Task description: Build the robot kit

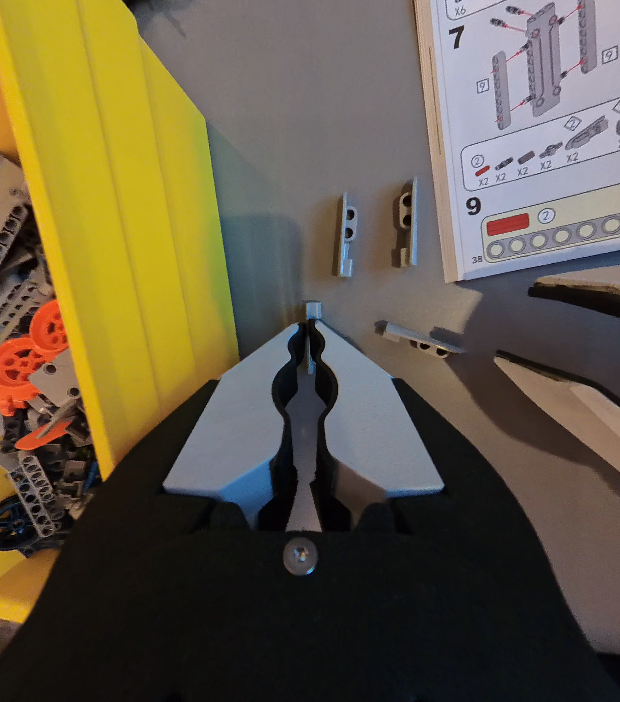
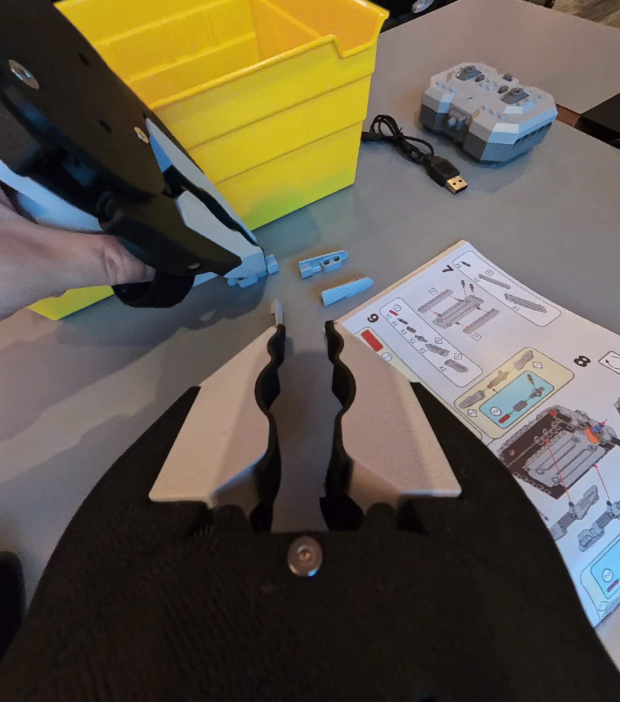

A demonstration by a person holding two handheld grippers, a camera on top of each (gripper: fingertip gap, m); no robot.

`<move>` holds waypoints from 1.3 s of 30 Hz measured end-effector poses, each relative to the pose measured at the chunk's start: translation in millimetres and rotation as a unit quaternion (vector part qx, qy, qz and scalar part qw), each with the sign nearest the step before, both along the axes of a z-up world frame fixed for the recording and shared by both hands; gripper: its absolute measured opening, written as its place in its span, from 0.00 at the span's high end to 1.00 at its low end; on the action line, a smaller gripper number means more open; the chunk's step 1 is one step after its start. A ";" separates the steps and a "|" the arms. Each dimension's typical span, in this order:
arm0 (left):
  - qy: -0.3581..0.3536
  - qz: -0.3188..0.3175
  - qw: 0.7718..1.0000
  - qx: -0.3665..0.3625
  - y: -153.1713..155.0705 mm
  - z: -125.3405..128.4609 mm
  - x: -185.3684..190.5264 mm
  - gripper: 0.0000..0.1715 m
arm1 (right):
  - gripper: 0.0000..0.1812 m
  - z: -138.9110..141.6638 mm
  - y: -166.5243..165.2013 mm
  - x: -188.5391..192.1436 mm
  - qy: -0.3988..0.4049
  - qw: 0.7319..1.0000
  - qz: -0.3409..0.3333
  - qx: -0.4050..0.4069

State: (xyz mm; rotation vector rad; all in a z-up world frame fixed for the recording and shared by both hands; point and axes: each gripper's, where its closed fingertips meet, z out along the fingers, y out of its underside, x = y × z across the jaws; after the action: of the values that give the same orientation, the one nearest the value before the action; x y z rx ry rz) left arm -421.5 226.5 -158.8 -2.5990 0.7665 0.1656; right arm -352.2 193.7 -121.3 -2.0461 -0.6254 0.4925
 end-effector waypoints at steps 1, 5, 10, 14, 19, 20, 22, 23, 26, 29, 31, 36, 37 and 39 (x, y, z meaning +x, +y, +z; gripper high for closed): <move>-0.011 0.003 1.000 -0.005 -1.6 0.2 2.2 1.00 | 0.88 1.0 0.1 0.1 0.004 1.000 0.000 -0.001; -0.039 -0.001 0.999 -0.009 -7.3 -0.1 10.3 1.00 | 0.88 1.2 1.7 -0.4 0.010 1.000 0.002 -0.004; -0.016 -0.016 1.000 0.004 -9.3 -0.1 9.0 1.00 | 0.88 -2.8 2.6 -1.3 0.014 1.000 0.006 -0.016; -0.036 0.007 0.999 -0.013 -14.2 -0.2 9.0 0.90 | 0.88 -6.2 1.3 -3.9 0.021 0.999 0.016 -0.024; -0.087 0.007 0.996 0.025 -36.9 35.9 13.6 0.89 | 0.89 -14.6 -3.9 -12.5 0.015 0.998 0.046 -0.038; -0.096 0.000 0.995 0.038 -44.4 45.2 14.4 0.89 | 0.89 -17.3 -4.2 -13.6 0.010 0.998 0.049 -0.042; -0.113 -0.012 0.992 0.056 -60.6 61.2 12.7 0.90 | 0.88 -22.2 -4.2 -15.3 -0.003 0.997 0.056 -0.048; -0.120 -0.015 0.990 0.065 -67.9 68.9 9.4 0.90 | 0.88 -24.5 -4.4 -16.1 -0.010 0.997 0.059 -0.050; -0.136 -0.013 0.985 0.107 -83.3 93.0 -10.2 0.93 | 0.88 -33.3 -8.4 -16.4 -0.036 0.995 0.069 -0.056; -0.151 0.002 0.980 0.129 -93.9 108.7 -37.8 0.93 | 0.88 -34.9 -9.5 -16.9 -0.046 0.995 0.071 -0.052; -0.164 0.015 0.978 0.131 -99.1 111.6 -55.5 0.93 | 0.88 -34.7 -9.7 -19.0 -0.044 0.995 0.076 -0.053; -0.177 0.053 0.972 0.148 -101.1 107.3 -100.5 0.94 | 0.87 -36.6 -12.1 -21.6 -0.045 0.994 0.081 -0.061; -0.183 0.061 0.970 0.151 -100.2 106.2 -108.2 0.94 | 0.87 -36.7 -13.2 -22.5 -0.044 0.994 0.082 -0.063; -0.192 0.075 0.966 0.153 -98.5 103.2 -122.6 0.94 | 0.87 -36.5 -16.5 -26.2 -0.040 0.993 0.086 -0.065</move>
State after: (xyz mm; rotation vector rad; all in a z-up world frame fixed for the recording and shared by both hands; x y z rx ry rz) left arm -544.1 128.0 -55.6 -2.2909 0.3712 -0.1615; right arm -378.4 177.3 -157.8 -2.1545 -0.8429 0.5656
